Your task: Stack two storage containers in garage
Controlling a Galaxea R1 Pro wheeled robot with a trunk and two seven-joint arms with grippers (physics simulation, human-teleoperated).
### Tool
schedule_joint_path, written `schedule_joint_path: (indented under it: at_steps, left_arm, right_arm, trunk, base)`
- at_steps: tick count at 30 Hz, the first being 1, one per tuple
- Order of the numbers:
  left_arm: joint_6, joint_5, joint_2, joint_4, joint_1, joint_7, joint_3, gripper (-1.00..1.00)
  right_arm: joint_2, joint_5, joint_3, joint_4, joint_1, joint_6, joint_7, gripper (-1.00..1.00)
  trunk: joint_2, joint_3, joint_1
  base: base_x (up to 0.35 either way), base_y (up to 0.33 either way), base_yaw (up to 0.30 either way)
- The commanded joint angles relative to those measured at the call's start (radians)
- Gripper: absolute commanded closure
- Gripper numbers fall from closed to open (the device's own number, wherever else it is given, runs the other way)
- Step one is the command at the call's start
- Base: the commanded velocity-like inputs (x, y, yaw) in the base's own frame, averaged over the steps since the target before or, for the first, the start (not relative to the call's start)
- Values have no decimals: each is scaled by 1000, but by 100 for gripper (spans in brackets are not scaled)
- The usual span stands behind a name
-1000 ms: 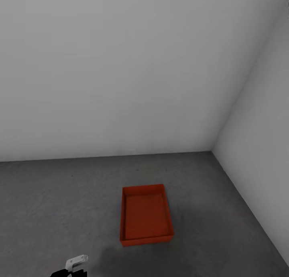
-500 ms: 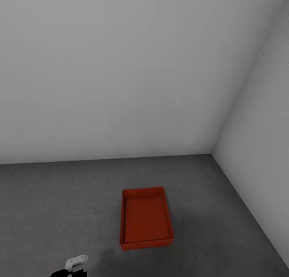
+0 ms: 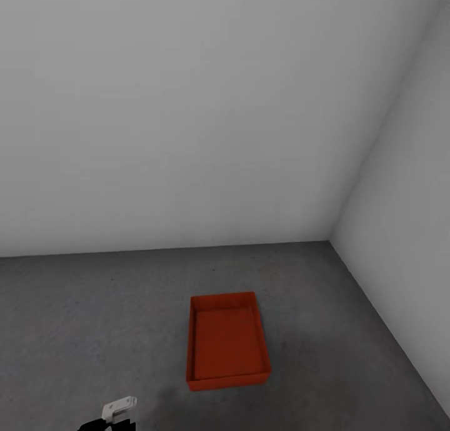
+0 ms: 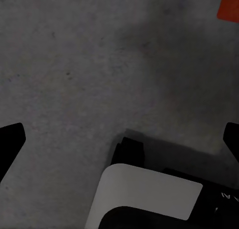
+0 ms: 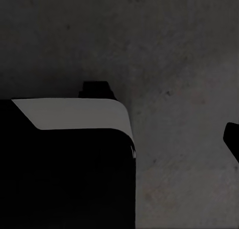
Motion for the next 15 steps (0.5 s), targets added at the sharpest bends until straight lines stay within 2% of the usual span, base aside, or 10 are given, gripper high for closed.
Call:
schedule_joint_path:
  at_steps: [1,11,14,15]
  left_arm:
    - [3,5,0,0,0,2,1,-100]
    - [3,5,0,0,-1,2,1,-100]
    - [3,4,-12,0,0,2,1,-100]
    - [1,4,-23,-1,-1,2,1,-100]
  right_arm:
    - [1,-10,8,3,-1,-5,0,-100]
    - [-2,-10,7,3,-1,-6,-1,-100]
    - [-2,-10,7,3,-1,-7,0,-100]
    - [-2,-10,7,4,-1,-7,0,-100]
  trunk:
    - [0,-1,0]
    - [0,-1,0]
    - [0,-1,0]
    - [0,-1,0]
  base:
    - [0,0,0]
    - [0,0,0]
    - [0,0,0]
    - [0,0,0]
